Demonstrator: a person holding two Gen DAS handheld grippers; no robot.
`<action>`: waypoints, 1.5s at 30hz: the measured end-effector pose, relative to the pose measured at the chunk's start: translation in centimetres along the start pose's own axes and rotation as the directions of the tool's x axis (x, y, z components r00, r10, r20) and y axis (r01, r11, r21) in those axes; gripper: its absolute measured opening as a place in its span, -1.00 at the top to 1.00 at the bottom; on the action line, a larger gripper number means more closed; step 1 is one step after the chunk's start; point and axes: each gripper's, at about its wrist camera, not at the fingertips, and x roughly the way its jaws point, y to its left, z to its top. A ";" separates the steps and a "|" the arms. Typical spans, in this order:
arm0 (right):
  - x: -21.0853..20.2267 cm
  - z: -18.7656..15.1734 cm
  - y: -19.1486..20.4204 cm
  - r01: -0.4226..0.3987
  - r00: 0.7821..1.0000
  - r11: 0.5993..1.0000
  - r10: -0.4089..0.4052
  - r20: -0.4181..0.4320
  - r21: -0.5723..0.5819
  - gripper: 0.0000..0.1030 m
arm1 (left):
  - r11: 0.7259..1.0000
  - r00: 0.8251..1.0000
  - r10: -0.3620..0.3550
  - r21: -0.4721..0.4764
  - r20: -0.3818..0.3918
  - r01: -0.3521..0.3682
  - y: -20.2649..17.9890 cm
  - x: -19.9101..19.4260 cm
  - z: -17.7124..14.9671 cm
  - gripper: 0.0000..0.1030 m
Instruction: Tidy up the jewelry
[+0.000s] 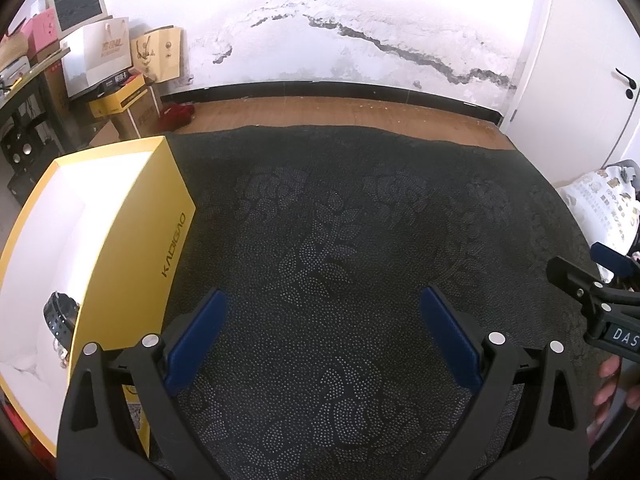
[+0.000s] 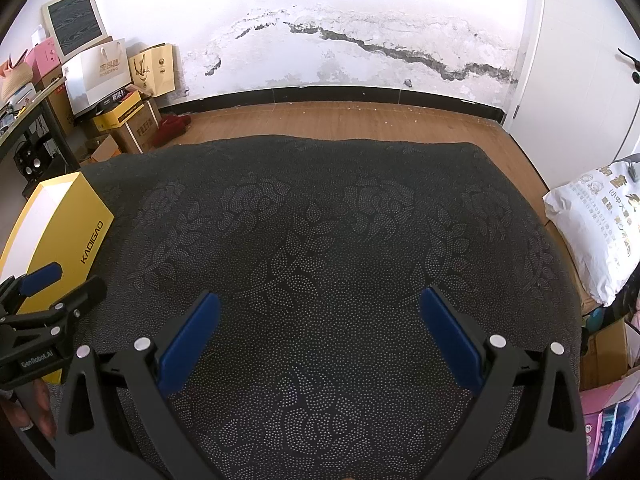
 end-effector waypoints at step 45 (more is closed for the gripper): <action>0.1 0.1 0.0 0.005 1.000 1.000 -0.005 0.007 -0.007 -0.88 | 1.000 1.000 -0.022 0.006 0.001 0.022 0.2 -0.2 0.1 -0.88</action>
